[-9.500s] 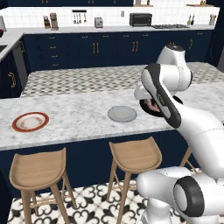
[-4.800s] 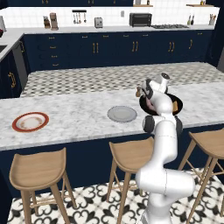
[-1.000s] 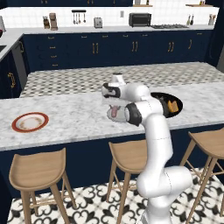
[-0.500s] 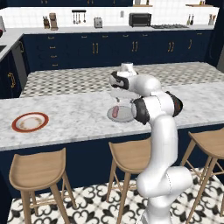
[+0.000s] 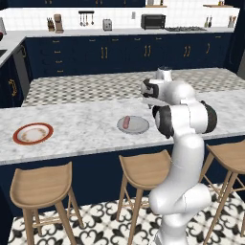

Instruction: Place one bun and one sausage from the bowl on each plate.

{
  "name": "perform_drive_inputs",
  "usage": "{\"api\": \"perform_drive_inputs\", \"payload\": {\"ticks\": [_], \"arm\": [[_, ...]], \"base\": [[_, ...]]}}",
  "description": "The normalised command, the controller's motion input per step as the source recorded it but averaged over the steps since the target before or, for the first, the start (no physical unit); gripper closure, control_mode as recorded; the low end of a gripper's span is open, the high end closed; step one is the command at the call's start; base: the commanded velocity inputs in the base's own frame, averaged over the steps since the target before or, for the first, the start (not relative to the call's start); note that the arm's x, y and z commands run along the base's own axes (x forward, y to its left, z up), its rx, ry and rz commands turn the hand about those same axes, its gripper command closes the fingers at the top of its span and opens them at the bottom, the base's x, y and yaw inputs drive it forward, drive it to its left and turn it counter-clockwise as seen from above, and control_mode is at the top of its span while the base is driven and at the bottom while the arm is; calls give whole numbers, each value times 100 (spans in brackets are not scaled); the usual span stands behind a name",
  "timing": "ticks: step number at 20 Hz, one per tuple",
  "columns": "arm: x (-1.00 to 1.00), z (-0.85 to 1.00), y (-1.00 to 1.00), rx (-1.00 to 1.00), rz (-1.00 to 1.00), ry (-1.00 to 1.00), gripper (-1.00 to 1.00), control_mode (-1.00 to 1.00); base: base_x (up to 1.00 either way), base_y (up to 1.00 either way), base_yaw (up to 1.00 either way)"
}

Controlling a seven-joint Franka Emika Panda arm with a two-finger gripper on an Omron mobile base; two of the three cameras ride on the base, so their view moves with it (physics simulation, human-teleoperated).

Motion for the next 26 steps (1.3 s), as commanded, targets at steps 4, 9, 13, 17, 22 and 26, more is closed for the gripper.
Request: {"api": "perform_drive_inputs", "payload": {"ticks": [4, 9, 13, 17, 22, 26], "arm": [[14, 0, -100, -1, -5, 2, -100, -100], [22, 0, -97, -3, -2, 2, -100, -100], [41, -10, -69, -2, 0, 0, -100, -100], [49, -34, -40, -2, 0, 0, -100, -100], [46, -50, -21, -4, 0, 0, -100, -100], [44, -37, -18, -7, 0, 0, -100, -100]], "base": [[0, 0, 0], [0, 0, 0], [0, 0, 0], [0, 0, 0], [0, 0, 0], [0, 0, 0]]}}
